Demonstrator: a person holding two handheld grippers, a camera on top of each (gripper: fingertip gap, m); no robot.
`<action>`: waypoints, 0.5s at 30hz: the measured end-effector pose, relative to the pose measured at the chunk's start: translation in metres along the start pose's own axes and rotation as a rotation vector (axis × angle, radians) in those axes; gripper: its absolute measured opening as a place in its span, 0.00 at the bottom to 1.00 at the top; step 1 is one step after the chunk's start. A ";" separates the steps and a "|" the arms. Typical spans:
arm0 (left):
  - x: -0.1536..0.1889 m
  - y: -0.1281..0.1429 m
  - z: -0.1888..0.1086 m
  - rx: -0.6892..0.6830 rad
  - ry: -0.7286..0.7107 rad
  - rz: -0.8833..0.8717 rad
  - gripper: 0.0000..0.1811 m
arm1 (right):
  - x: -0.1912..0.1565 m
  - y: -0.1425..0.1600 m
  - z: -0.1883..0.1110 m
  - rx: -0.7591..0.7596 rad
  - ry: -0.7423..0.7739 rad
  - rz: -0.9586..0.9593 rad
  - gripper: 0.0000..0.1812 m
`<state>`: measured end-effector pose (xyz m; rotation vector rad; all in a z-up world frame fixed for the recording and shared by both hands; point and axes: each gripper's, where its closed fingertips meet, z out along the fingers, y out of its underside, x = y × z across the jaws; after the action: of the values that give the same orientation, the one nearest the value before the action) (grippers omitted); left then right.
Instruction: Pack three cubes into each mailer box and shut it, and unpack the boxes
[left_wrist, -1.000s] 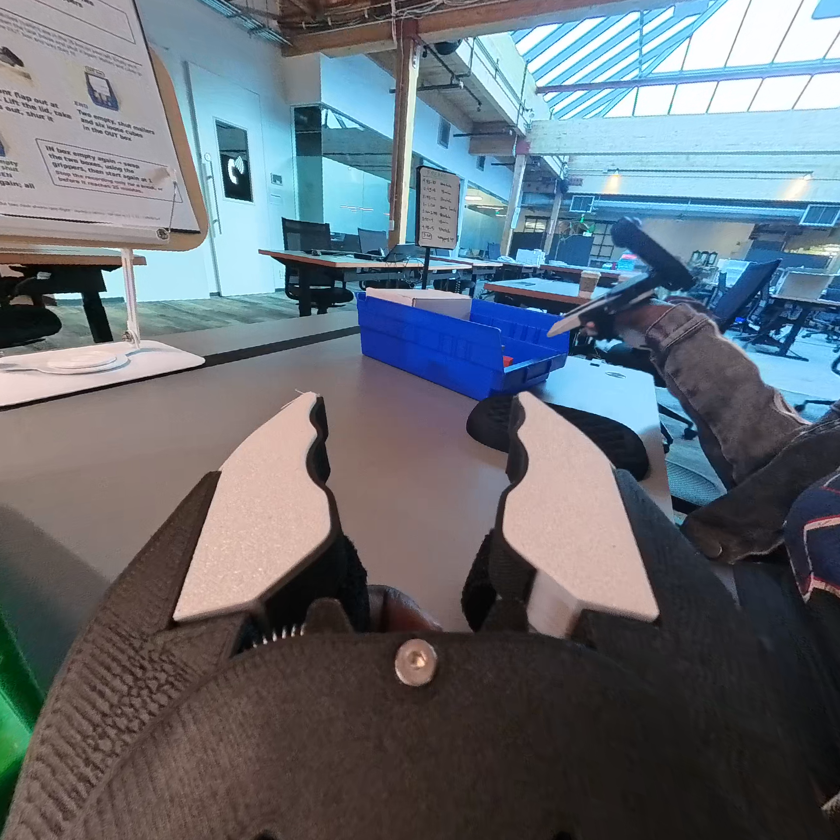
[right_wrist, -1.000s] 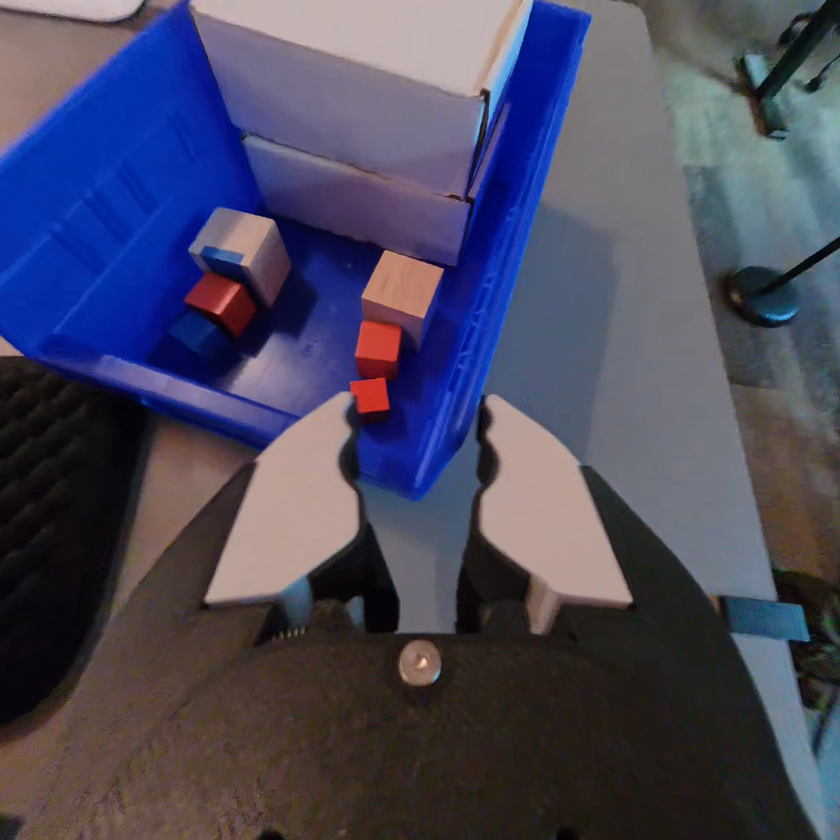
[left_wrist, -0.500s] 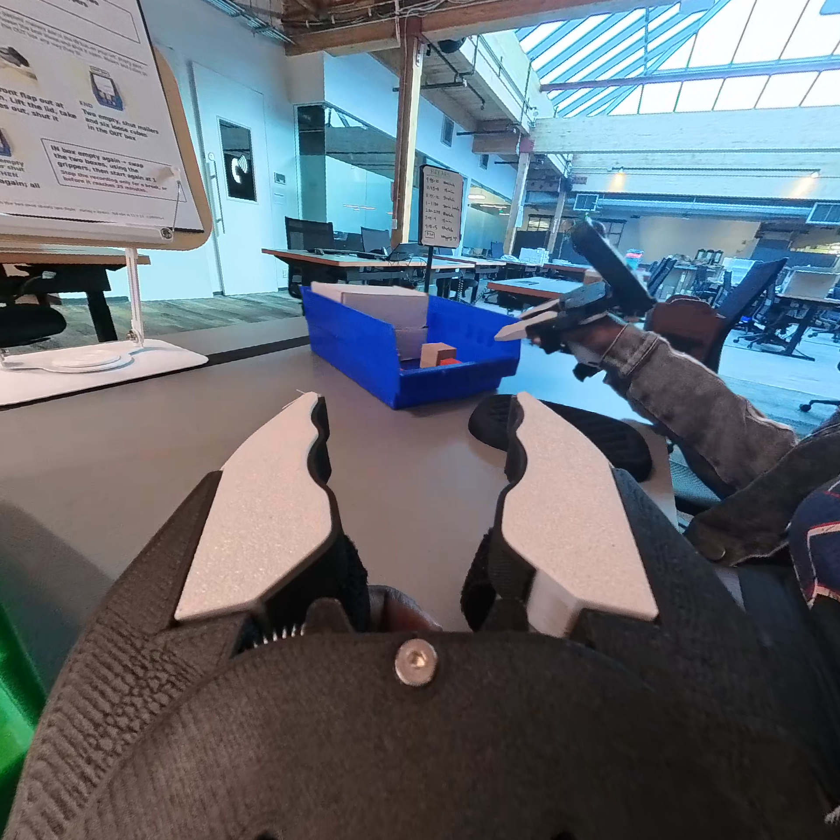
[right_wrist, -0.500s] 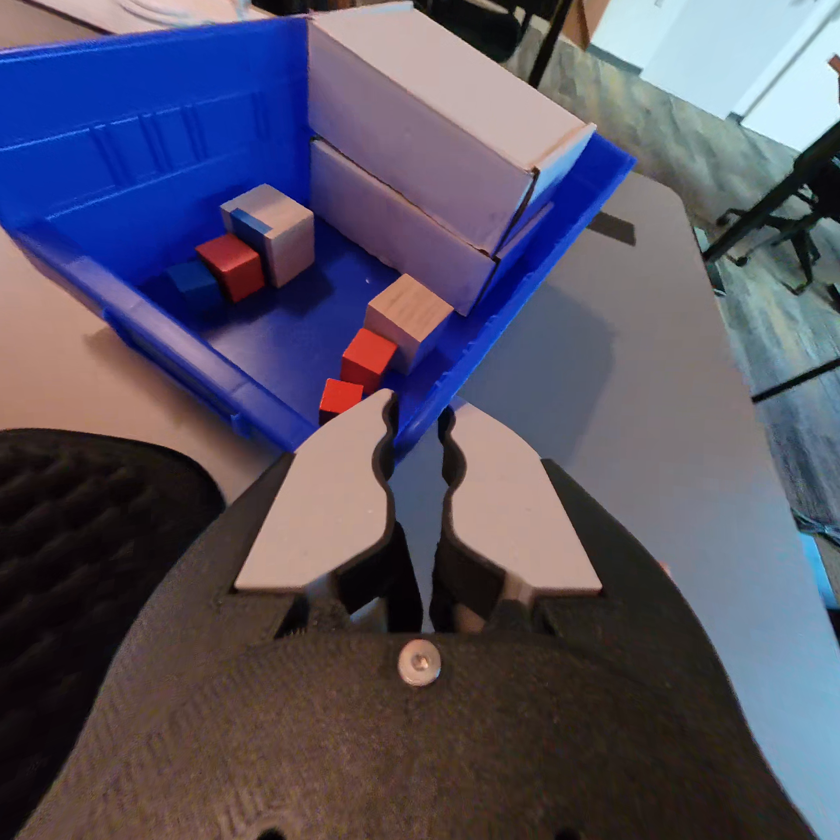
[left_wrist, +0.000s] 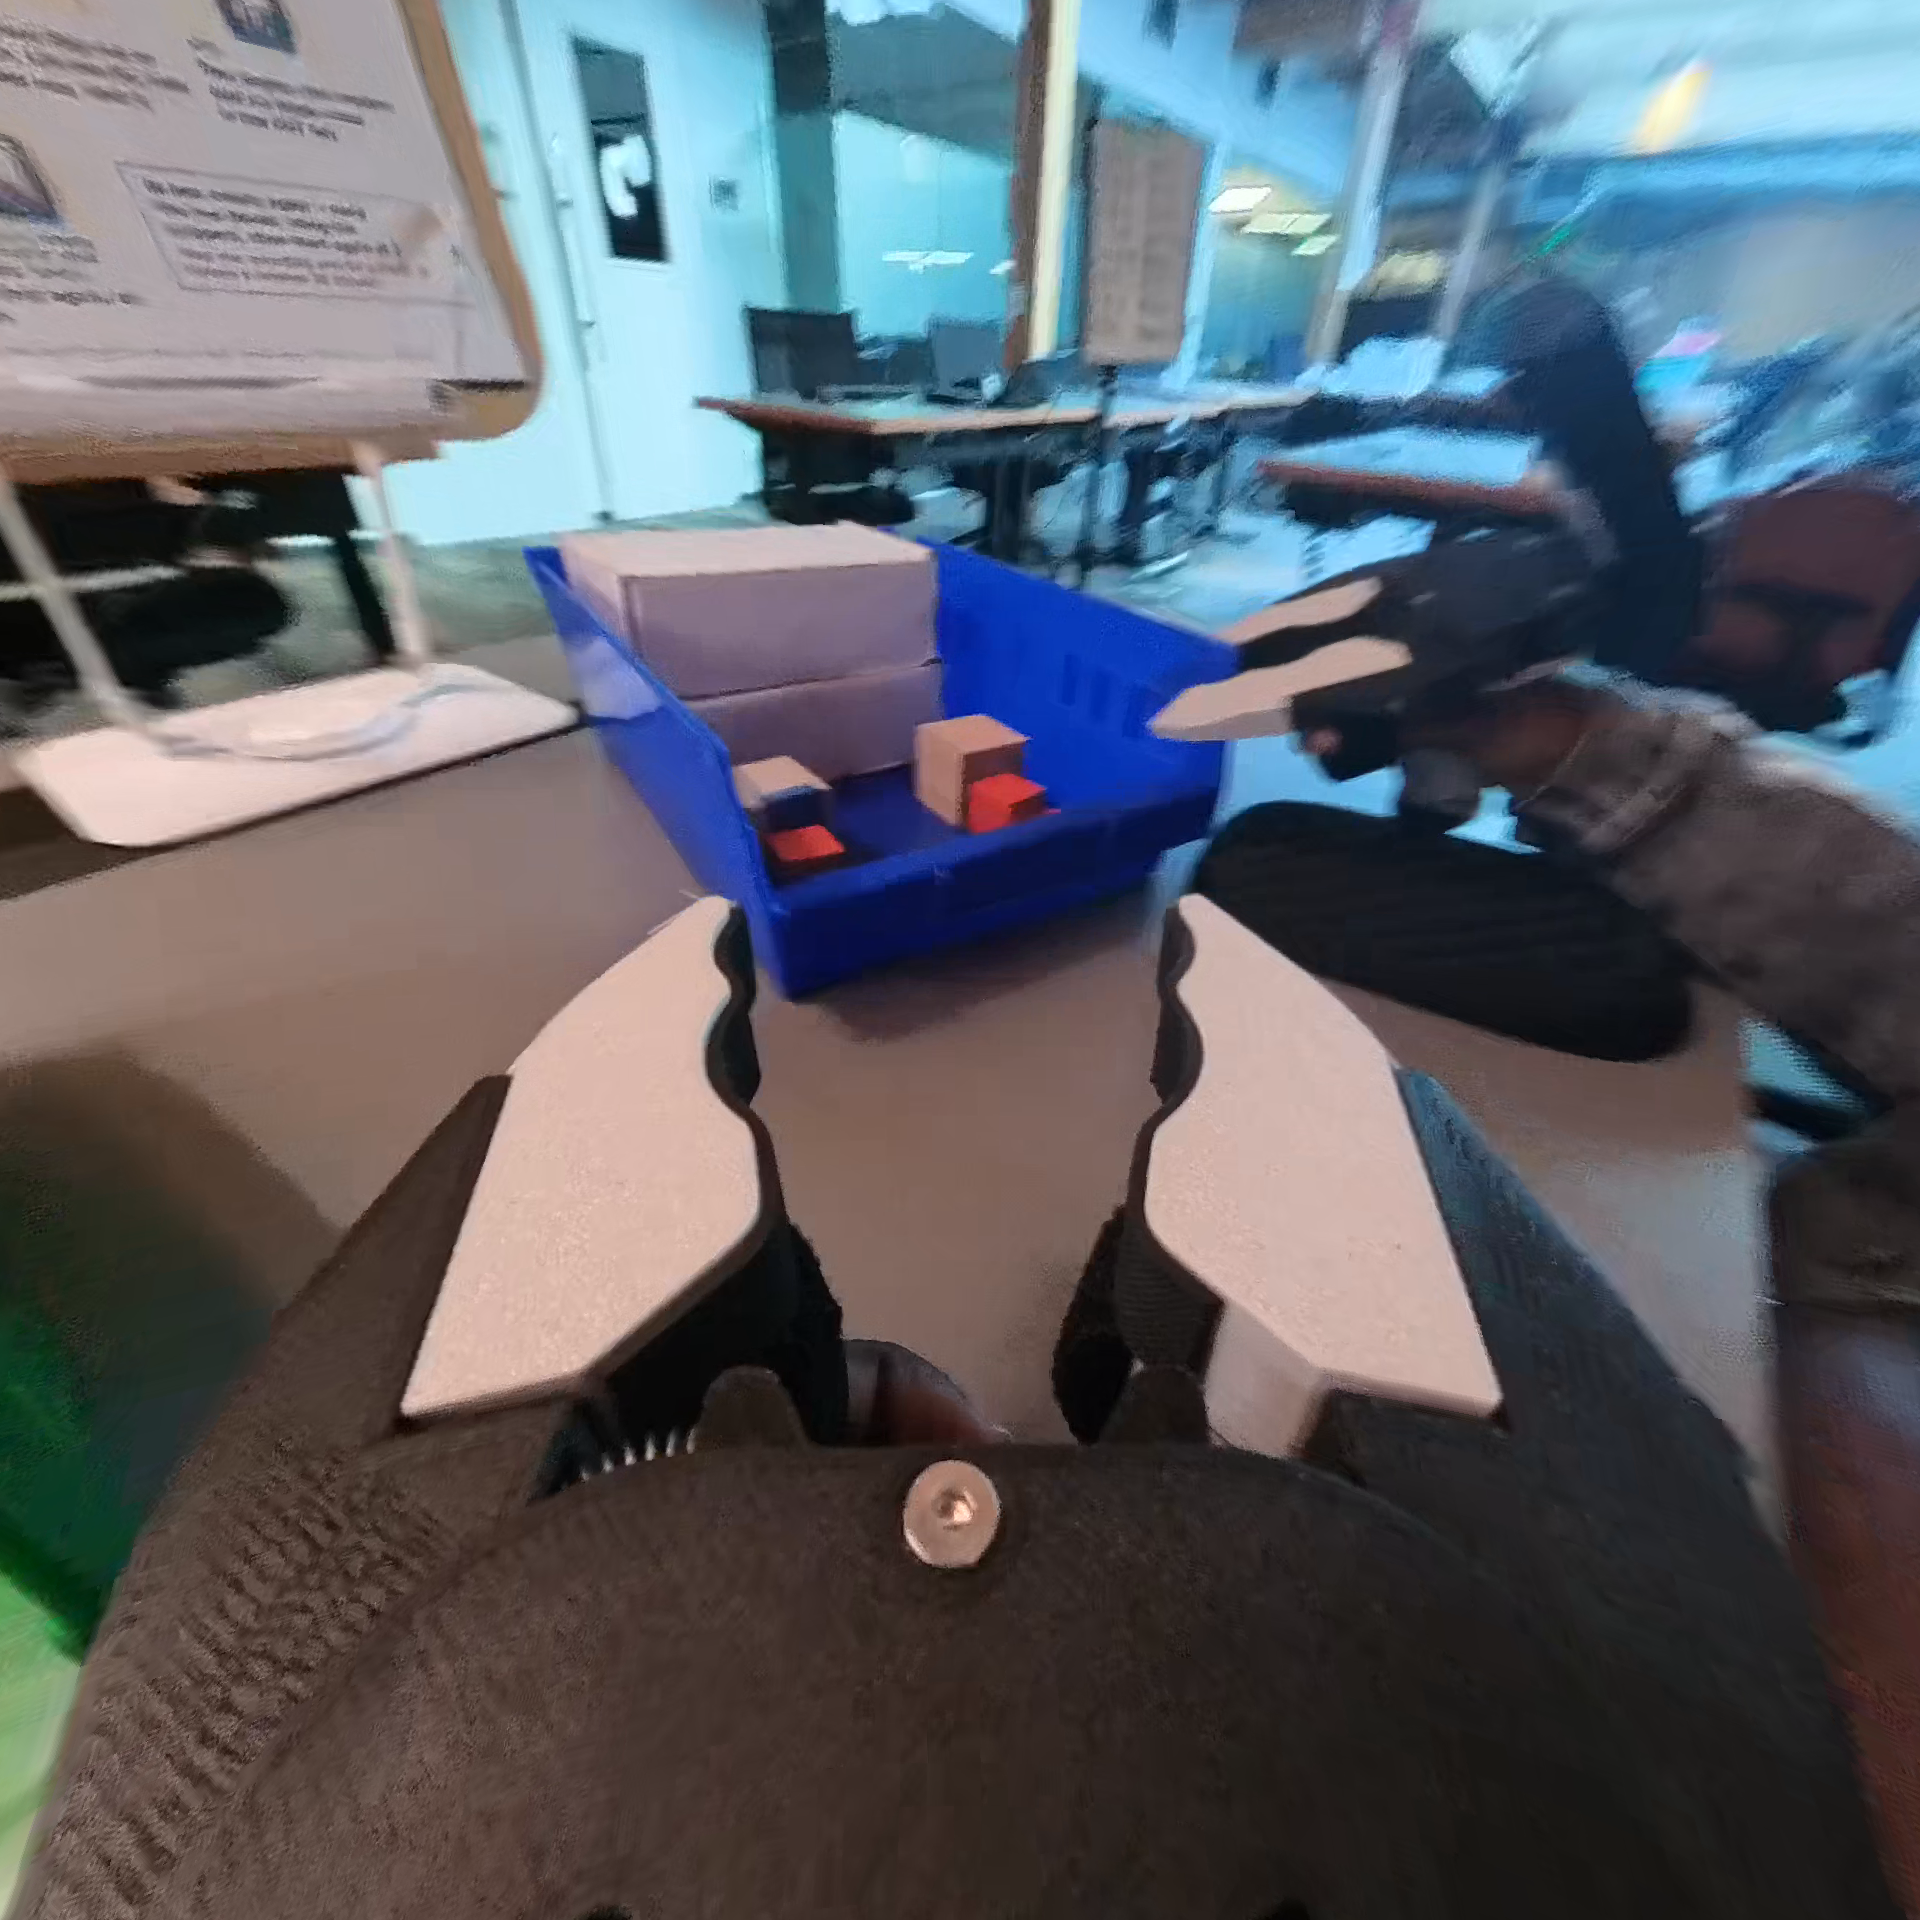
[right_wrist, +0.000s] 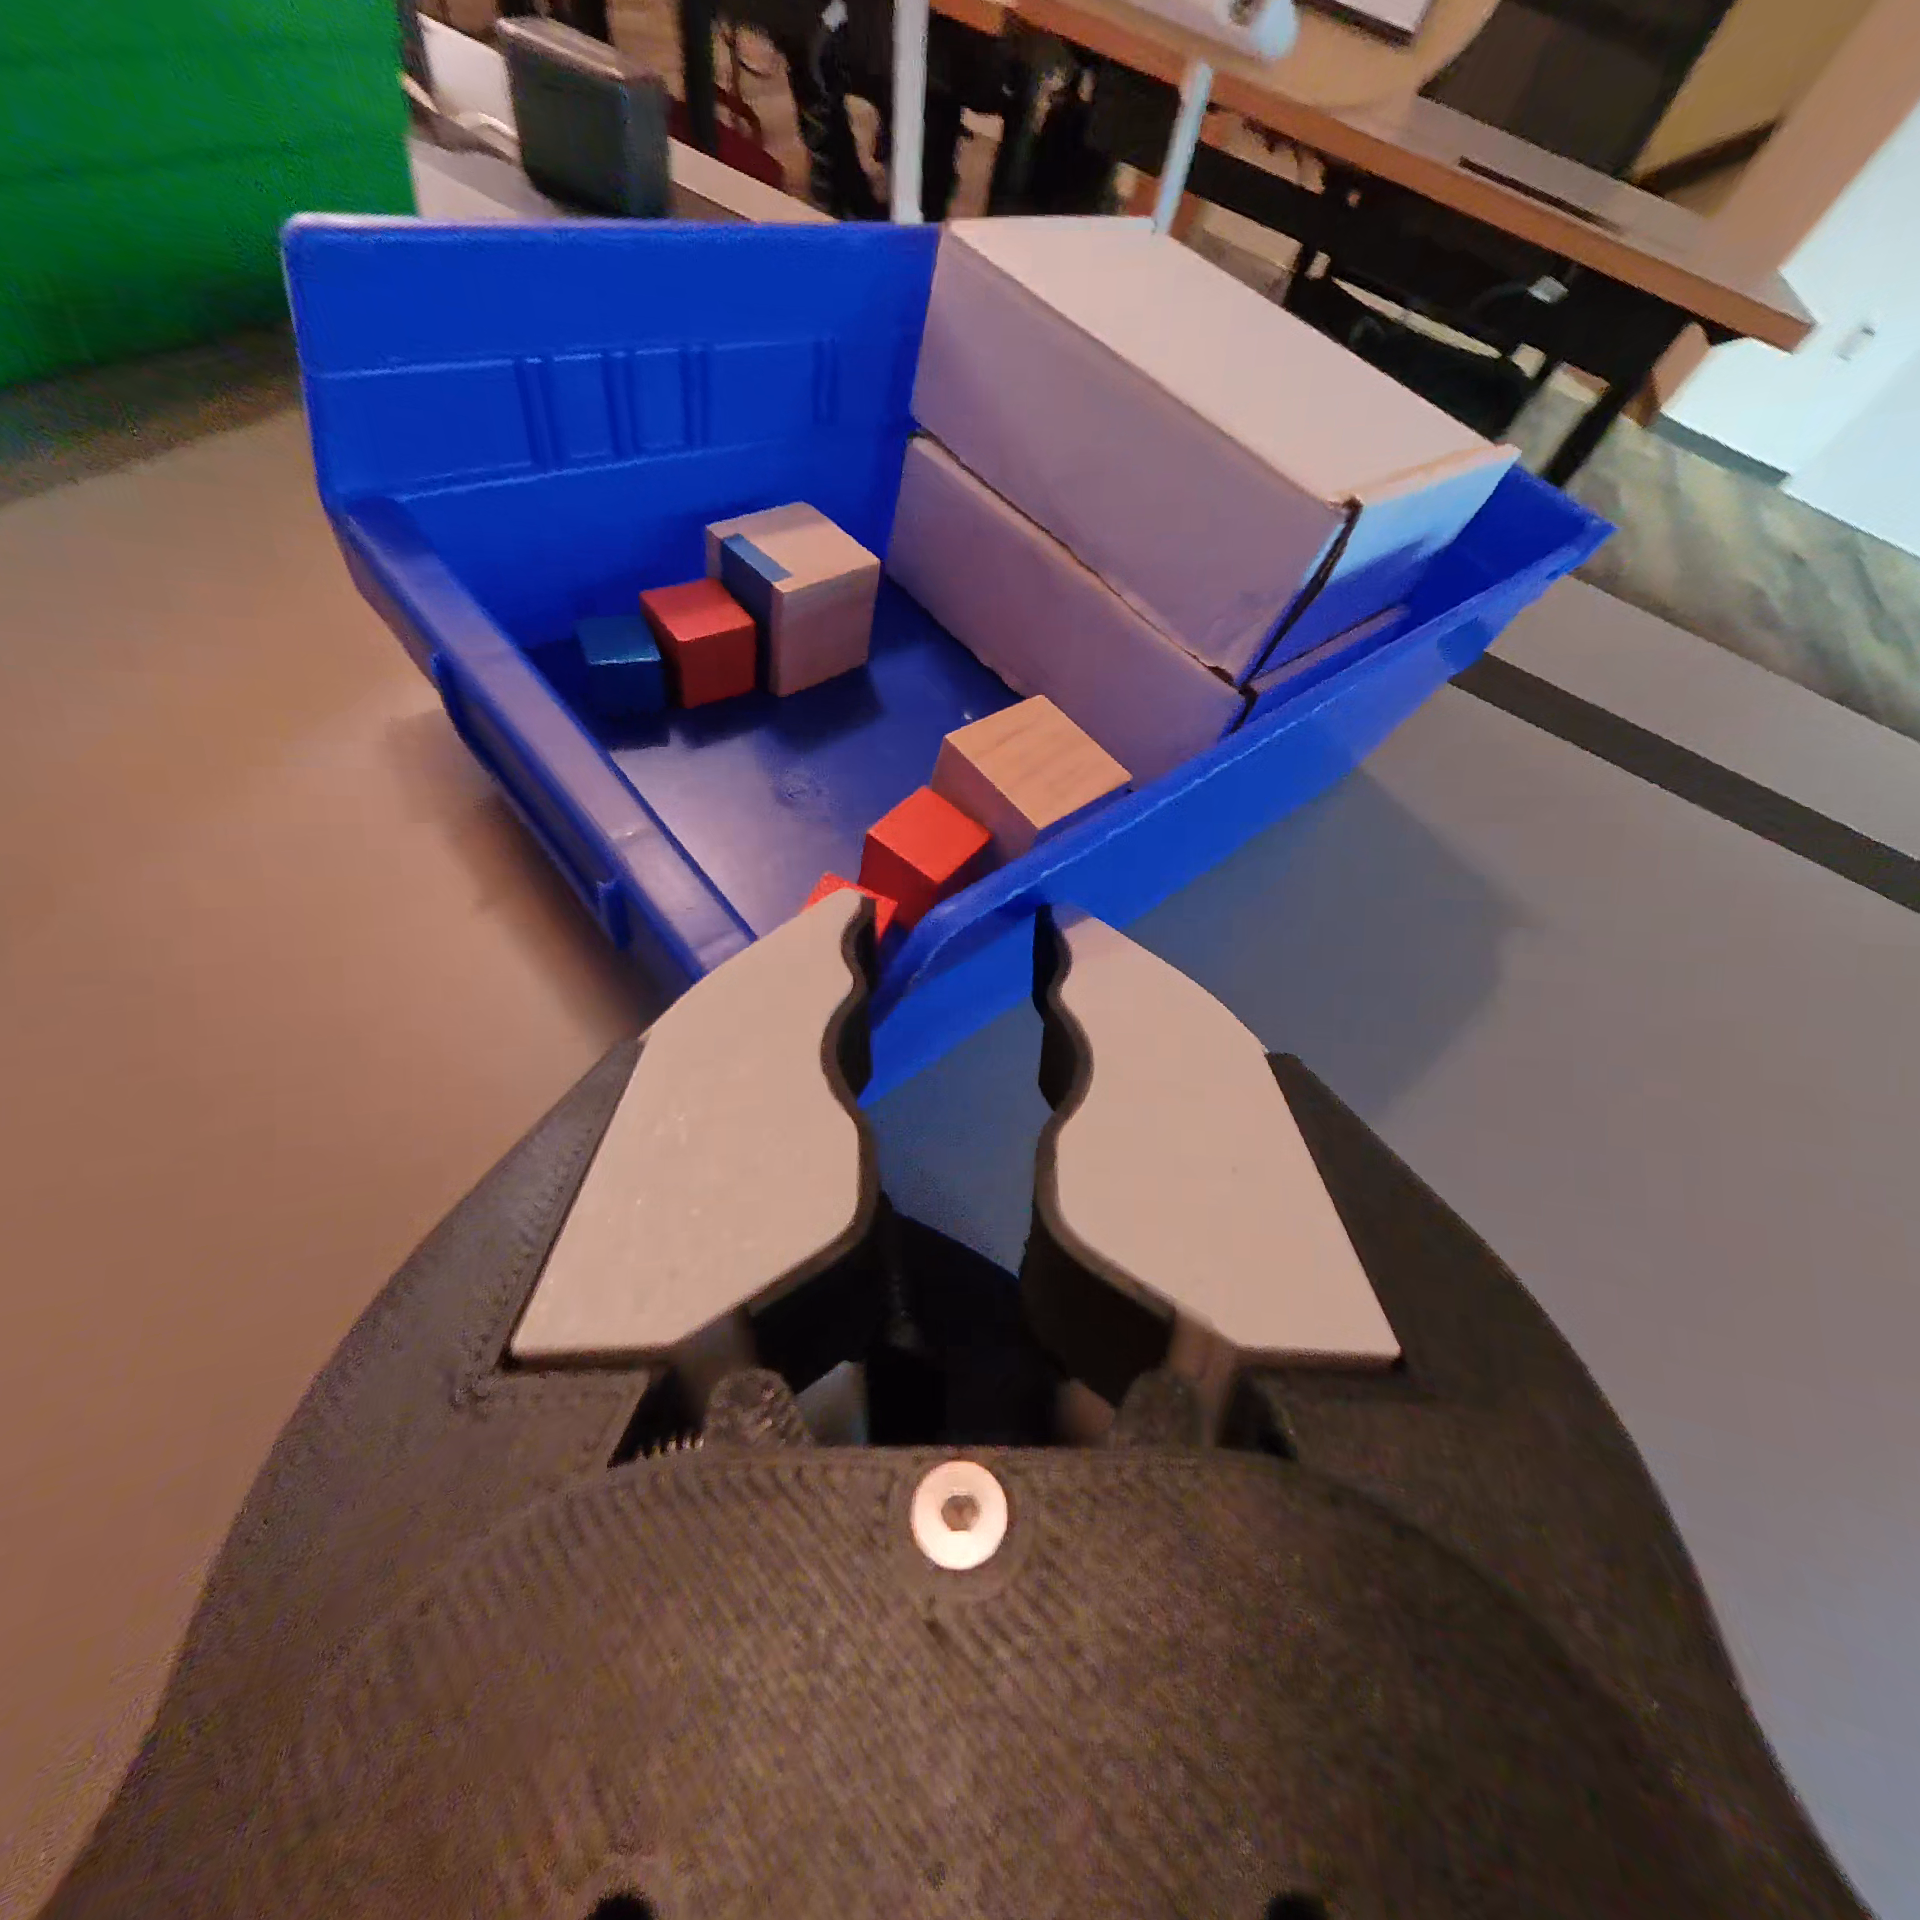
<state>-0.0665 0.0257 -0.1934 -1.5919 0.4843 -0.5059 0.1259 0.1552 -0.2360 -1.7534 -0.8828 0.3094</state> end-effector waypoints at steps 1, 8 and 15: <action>-0.007 -0.004 0.008 -0.023 -0.057 0.051 0.41 | -0.003 -0.001 0.000 0.015 -0.036 0.006 0.16; -0.061 0.000 0.086 -0.288 -0.254 0.141 0.36 | -0.005 -0.044 -0.021 0.305 -0.235 0.286 0.45; -0.101 0.020 0.101 -0.396 -0.406 0.232 0.06 | -0.007 -0.032 -0.013 0.239 -0.161 0.135 0.48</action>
<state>-0.0894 0.1645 -0.2244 -1.9259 0.4676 0.1018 0.1160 0.1449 -0.2037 -1.5835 -0.8064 0.6273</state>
